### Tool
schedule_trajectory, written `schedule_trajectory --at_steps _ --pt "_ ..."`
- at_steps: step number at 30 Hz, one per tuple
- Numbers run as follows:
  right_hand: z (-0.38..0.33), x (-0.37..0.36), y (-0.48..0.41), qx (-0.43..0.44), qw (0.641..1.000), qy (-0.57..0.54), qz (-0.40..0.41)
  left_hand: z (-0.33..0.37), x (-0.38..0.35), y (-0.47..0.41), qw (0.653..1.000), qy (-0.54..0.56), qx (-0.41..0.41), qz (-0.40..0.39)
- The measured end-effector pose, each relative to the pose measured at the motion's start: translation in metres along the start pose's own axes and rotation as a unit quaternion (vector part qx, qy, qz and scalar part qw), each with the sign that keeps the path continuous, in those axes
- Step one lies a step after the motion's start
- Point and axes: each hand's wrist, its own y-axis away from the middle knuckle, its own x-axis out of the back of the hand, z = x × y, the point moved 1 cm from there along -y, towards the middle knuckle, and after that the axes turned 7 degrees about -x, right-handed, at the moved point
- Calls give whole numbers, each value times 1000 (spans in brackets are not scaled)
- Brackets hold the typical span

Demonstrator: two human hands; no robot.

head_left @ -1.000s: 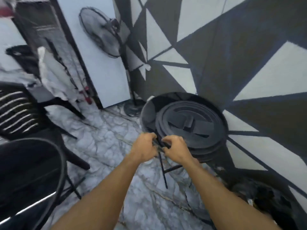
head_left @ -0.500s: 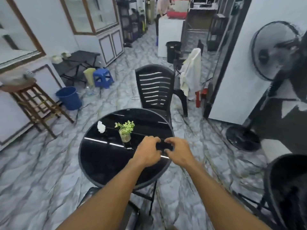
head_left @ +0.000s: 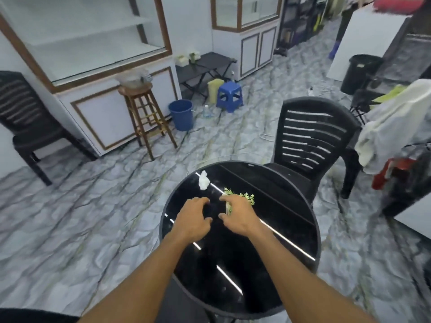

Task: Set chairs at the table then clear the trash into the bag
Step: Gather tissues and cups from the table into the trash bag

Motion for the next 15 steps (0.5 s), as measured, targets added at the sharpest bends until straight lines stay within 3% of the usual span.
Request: schedule_trajectory --at_steps 6,15 --pt "-27 -32 -81 -9 999 27 -35 -60 3 -55 1000 4 26 -10" --pt "-37 -78 -198 -100 994 48 -11 -139 -20 -165 998 20 8 -55"
